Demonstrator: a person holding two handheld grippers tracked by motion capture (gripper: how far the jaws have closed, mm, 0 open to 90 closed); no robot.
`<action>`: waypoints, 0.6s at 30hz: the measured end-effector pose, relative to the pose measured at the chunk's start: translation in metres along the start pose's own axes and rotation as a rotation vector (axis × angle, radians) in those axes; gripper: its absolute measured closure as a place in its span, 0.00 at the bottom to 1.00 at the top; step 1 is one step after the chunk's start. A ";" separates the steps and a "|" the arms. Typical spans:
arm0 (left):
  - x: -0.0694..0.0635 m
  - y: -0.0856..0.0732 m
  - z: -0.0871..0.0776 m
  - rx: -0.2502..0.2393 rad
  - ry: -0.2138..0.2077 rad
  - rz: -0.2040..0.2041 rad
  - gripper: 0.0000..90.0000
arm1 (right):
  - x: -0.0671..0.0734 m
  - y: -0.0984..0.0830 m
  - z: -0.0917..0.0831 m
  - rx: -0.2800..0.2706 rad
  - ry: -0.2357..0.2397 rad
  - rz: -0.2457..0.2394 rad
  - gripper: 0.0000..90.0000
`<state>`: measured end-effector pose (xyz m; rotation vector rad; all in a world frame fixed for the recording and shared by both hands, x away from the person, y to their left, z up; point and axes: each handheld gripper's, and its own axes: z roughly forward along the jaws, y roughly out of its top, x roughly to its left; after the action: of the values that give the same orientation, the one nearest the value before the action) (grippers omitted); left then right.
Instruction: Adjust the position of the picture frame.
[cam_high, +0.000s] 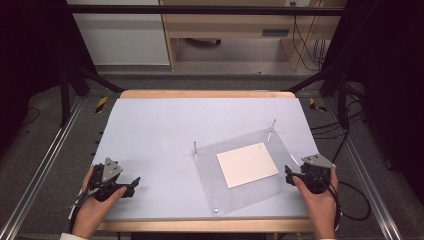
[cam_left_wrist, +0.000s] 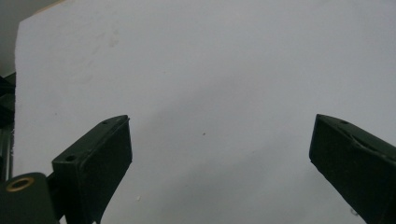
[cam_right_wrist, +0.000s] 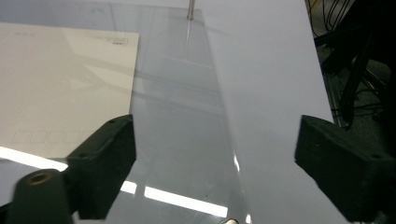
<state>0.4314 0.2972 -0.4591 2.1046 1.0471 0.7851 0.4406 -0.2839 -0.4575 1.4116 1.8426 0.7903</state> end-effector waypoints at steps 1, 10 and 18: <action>-0.003 0.001 0.001 -0.008 -0.014 0.000 0.06 | 0.002 0.000 0.001 0.010 0.000 -0.008 0.17; -0.039 0.066 0.018 0.061 -0.132 0.167 0.07 | 0.022 0.026 0.006 0.129 0.089 -0.214 0.23; -0.070 0.120 0.050 0.087 -0.206 0.212 0.09 | 0.029 0.076 0.031 0.209 0.139 -0.273 0.14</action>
<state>0.4864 0.1680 -0.4138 2.3417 0.7701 0.6137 0.5027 -0.2369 -0.4192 1.2159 2.2218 0.5831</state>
